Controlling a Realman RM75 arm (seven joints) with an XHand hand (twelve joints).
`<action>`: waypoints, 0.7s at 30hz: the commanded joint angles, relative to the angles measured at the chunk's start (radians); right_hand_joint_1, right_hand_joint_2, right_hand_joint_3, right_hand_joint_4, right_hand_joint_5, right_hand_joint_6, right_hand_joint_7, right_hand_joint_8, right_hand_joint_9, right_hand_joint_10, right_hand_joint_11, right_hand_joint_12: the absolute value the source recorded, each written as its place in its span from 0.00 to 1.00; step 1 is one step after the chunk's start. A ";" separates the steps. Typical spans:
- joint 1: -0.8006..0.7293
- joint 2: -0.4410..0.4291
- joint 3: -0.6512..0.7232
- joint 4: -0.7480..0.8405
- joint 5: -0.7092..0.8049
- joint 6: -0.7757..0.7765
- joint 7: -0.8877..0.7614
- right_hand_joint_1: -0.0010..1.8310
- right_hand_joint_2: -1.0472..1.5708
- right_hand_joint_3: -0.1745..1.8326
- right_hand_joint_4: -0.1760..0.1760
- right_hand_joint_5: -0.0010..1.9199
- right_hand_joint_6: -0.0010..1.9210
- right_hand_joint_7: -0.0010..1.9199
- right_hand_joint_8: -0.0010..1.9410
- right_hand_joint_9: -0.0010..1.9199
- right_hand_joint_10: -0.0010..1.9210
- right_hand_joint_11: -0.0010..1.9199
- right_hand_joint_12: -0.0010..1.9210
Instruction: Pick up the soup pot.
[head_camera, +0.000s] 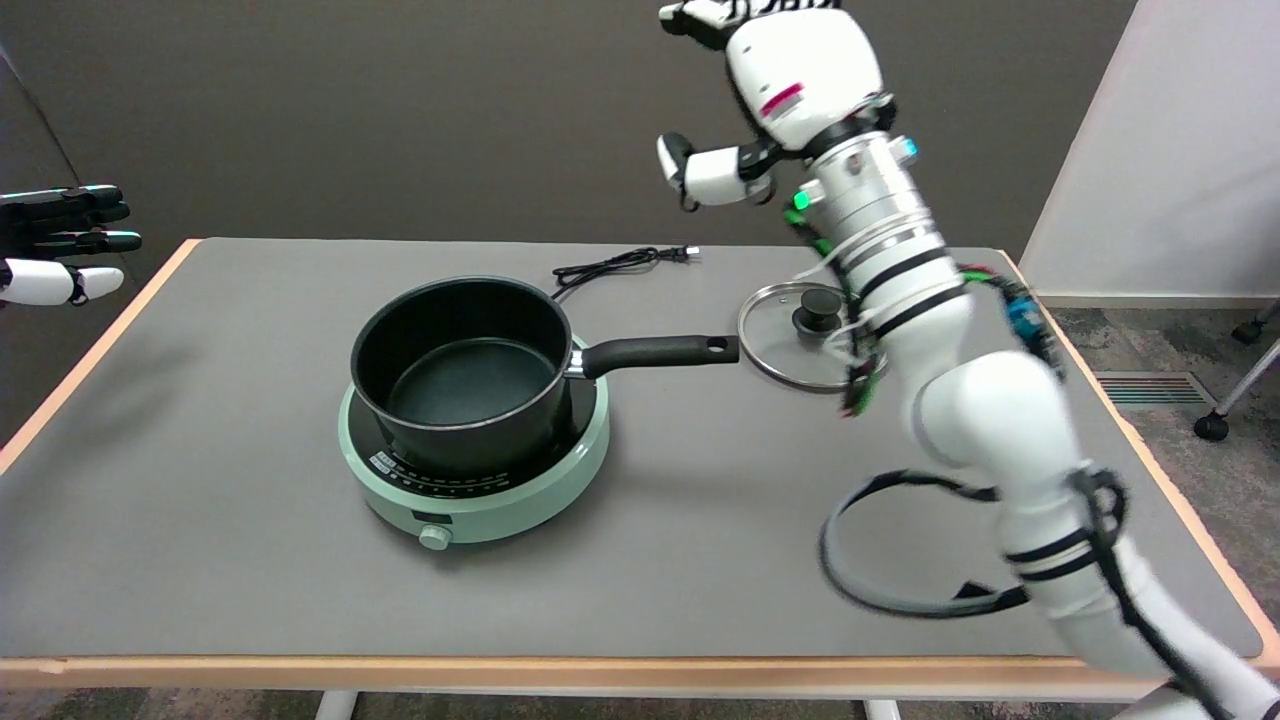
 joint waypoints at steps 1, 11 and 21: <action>-0.021 -0.226 -0.417 0.020 -0.326 0.527 -0.381 0.43 0.60 0.56 0.93 0.26 0.12 0.31 0.10 0.29 0.18 0.19 0.38; -0.113 -0.270 -0.457 0.018 -0.552 0.606 -0.381 0.43 0.60 0.55 0.95 0.27 0.13 0.32 0.10 0.30 0.18 0.19 0.38; -0.148 -0.269 -0.552 0.009 -0.658 0.689 -0.374 0.43 0.60 0.54 0.90 0.26 0.12 0.30 0.10 0.30 0.17 0.19 0.38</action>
